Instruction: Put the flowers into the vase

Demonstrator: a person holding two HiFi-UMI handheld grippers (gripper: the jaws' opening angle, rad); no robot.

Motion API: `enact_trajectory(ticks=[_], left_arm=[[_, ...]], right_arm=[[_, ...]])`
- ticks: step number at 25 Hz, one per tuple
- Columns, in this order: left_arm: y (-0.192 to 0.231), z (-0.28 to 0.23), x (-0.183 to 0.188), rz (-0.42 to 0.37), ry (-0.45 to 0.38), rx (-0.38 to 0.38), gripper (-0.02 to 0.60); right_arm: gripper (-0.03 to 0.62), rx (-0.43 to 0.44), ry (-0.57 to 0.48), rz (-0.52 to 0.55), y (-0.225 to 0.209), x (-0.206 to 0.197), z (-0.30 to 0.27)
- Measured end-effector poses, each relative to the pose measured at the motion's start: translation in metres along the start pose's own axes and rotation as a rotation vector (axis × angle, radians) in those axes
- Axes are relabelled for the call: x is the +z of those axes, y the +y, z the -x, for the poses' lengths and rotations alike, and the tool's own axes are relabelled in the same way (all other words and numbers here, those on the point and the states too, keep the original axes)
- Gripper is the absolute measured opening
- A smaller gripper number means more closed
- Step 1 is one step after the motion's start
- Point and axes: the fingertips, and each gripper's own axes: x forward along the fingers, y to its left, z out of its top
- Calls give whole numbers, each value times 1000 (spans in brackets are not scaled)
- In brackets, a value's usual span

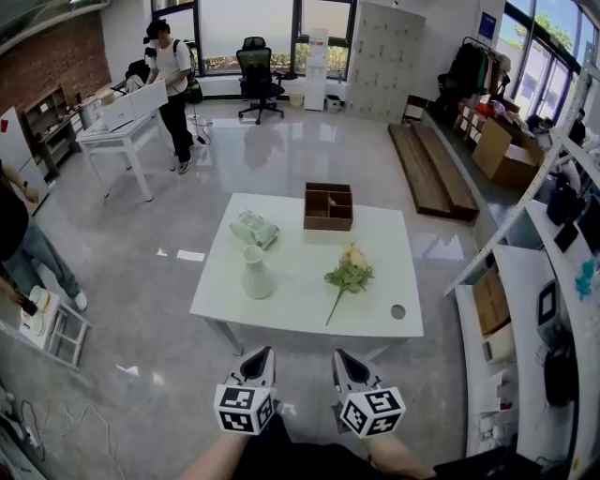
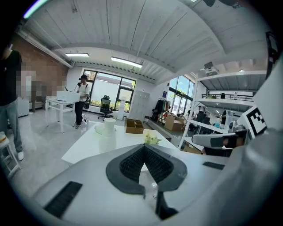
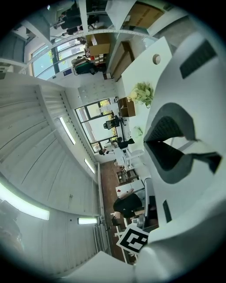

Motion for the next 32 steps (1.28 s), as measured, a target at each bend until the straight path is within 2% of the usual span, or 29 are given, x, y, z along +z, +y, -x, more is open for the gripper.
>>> enact_trajectory(ticks=[10,15,25,28,32], left_arm=[[65,-88,64,-64,15,-105,6],[93,-118,98,-75,-14,-119,6],[87,-143,112,-67,-28,-118,6],[78,-150,108,-73,-11,-133,6],[66,-166,95,-84,28,-154,6]], right_arm=[[3,-45,-55,3,-7,63,-131],[3,-75,-90,19,-12,94,-167],[3,-75,-73,39,-32,111,-189],[3,-76,-45,33,-41,107,-192],[3,-119,-17,4,-65,101,-197]])
